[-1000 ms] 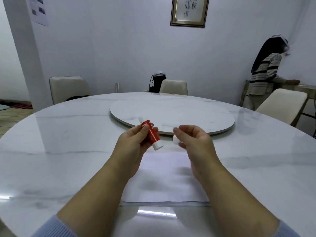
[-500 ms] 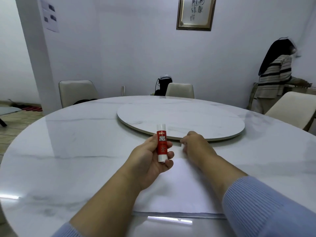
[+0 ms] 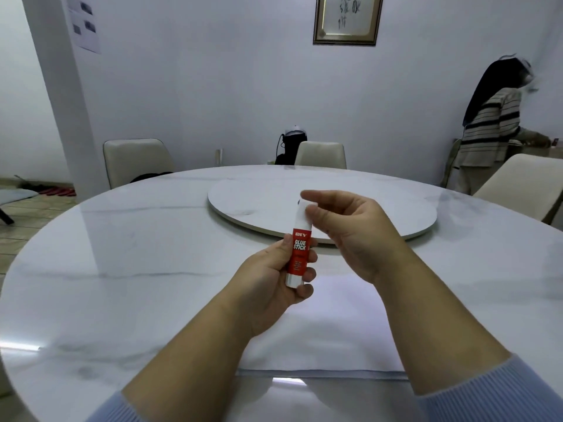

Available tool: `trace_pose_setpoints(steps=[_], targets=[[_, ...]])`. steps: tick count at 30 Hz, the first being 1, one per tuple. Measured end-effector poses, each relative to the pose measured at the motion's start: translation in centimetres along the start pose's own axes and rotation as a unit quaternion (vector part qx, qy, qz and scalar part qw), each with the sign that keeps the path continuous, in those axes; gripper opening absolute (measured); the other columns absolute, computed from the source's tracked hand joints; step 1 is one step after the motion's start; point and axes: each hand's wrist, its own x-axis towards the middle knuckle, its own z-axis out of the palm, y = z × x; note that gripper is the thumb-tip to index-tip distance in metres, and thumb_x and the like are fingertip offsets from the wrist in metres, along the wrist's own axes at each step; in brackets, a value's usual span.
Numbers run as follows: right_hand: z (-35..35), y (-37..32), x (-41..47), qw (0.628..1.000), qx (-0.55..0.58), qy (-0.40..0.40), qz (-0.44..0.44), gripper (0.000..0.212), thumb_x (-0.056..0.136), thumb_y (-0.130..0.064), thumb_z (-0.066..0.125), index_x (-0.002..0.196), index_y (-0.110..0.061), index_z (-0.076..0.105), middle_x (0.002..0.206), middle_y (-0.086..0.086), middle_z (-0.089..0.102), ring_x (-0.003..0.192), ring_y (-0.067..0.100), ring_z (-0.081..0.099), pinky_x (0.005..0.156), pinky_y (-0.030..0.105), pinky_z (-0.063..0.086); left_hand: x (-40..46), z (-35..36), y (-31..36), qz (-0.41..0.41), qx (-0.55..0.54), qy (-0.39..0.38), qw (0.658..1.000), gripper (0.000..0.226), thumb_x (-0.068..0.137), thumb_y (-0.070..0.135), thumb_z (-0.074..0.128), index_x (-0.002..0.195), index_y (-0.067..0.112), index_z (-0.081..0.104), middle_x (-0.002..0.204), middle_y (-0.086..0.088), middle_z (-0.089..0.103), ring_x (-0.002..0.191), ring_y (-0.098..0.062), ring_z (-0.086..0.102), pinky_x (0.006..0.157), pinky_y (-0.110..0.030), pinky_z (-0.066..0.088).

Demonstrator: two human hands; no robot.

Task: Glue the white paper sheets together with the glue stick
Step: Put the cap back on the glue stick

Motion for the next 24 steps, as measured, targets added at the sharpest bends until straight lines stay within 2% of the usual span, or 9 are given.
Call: trace_pose_setpoints(steps=[2, 7, 10, 12, 14, 16, 18, 20, 24], targets=[[0.1, -0.3, -0.1, 0.999, -0.027, -0.015, 0.013, 0.016, 0.083, -0.008, 0.069, 0.087, -0.022, 0.075, 0.087, -0.001, 0.075, 0.091, 0.012, 0.068, 0.089, 0.026, 0.053, -0.1, 0.0, 0.0, 0.006, -0.002, -0.017, 1.0, 0.037, 0.089, 0.034, 0.047, 0.101, 0.005, 0.065, 0.075, -0.007, 0.064, 0.055, -0.015, 0.052, 0.048, -0.024, 0.042], [0.3, -0.2, -0.4, 0.996, -0.09, 0.008, 0.002, 0.021, 0.066, -0.017, 0.084, 0.083, -0.016, 0.071, 0.066, -0.007, 0.061, 0.06, 0.0, 0.06, 0.06, 0.016, 0.052, 0.1, 0.1, -0.4, 0.027, 0.029, -0.014, 0.999, 0.036, 0.093, 0.034, 0.044, 0.103, 0.006, 0.064, 0.073, -0.004, 0.063, 0.054, -0.014, 0.05, 0.048, -0.023, 0.041], [-0.9, -0.5, -0.6, 0.999, -0.017, -0.028, 0.03, 0.036, 0.062, -0.033, 0.077, 0.087, -0.009, 0.071, 0.09, 0.002, 0.076, 0.088, 0.012, 0.069, 0.084, 0.03, 0.053, 0.1, 0.3, -0.8, 0.034, 0.018, -0.002, 0.999, 0.036, 0.093, 0.033, 0.042, 0.097, 0.007, 0.067, 0.072, -0.005, 0.063, 0.053, -0.013, 0.05, 0.046, -0.023, 0.041], [-1.0, -0.5, -1.1, 0.998, 0.021, -0.042, 0.034, 0.02, 0.072, -0.025, 0.073, 0.086, -0.011, 0.074, 0.104, 0.01, 0.075, 0.106, 0.026, 0.066, 0.095, 0.039, 0.05, 0.1, 0.3, -0.8, 0.035, 0.01, -0.004, 0.999, 0.035, 0.092, 0.033, 0.044, 0.095, 0.008, 0.068, 0.072, -0.005, 0.063, 0.054, -0.014, 0.051, 0.046, -0.023, 0.042], [-0.5, -0.2, -1.1, 1.0, 0.012, -0.022, 0.017, 0.009, 0.079, -0.011, 0.07, 0.086, -0.015, 0.074, 0.093, 0.007, 0.073, 0.093, 0.024, 0.068, 0.086, 0.038, 0.053, 0.0, 0.4, -0.7, 0.032, 0.012, -0.02, 0.999, 0.036, 0.09, 0.034, 0.045, 0.1, 0.007, 0.067, 0.074, -0.005, 0.063, 0.055, -0.013, 0.052, 0.048, -0.024, 0.043], [-0.1, 0.0, -0.9, 1.0, 0.012, -0.004, 0.002, 0.018, 0.075, -0.013, 0.074, 0.091, -0.02, 0.072, 0.081, 0.003, 0.065, 0.077, 0.014, 0.066, 0.071, 0.03, 0.055, -0.1, 0.5, -0.6, 0.03, 0.017, -0.031, 0.999, 0.038, 0.089, 0.034, 0.046, 0.104, 0.005, 0.065, 0.074, -0.004, 0.063, 0.057, -0.013, 0.052, 0.048, -0.024, 0.043], [-0.2, -0.2, -0.7, 0.999, 0.041, -0.006, 0.011, 0.022, 0.077, -0.021, 0.071, 0.099, -0.02, 0.07, 0.089, 0.004, 0.067, 0.083, 0.014, 0.067, 0.077, 0.031, 0.057, -0.1, 0.5, -0.5, 0.025, 0.008, -0.029, 0.999, 0.038, 0.091, 0.033, 0.045, 0.104, 0.003, 0.065, 0.074, -0.005, 0.062, 0.056, -0.013, 0.051, 0.048, -0.023, 0.042], [-0.1, -0.3, -0.8, 0.997, 0.065, -0.024, 0.02, 0.018, 0.088, -0.011, 0.062, 0.104, -0.014, 0.07, 0.104, 0.006, 0.072, 0.098, 0.02, 0.069, 0.086, 0.034, 0.056, -0.1, 0.5, -0.4, 0.02, -0.003, -0.025, 1.0, 0.038, 0.094, 0.032, 0.043, 0.104, 0.002, 0.065, 0.074, -0.005, 0.061, 0.056, -0.014, 0.051, 0.048, -0.023, 0.041], [0.4, -0.1, -0.9, 0.999, -0.017, 0.035, 0.007, 0.017, 0.075, -0.013, 0.077, 0.091, -0.017, 0.072, 0.09, 0.003, 0.071, 0.079, 0.008, 0.069, 0.062, 0.019, 0.055, -0.3, 0.5, -0.3, 0.008, -0.008, -0.037, 0.999, 0.039, 0.096, 0.031, 0.042, 0.109, 0.0, 0.062, 0.076, -0.007, 0.062, 0.058, -0.015, 0.051, 0.049, -0.024, 0.041]])
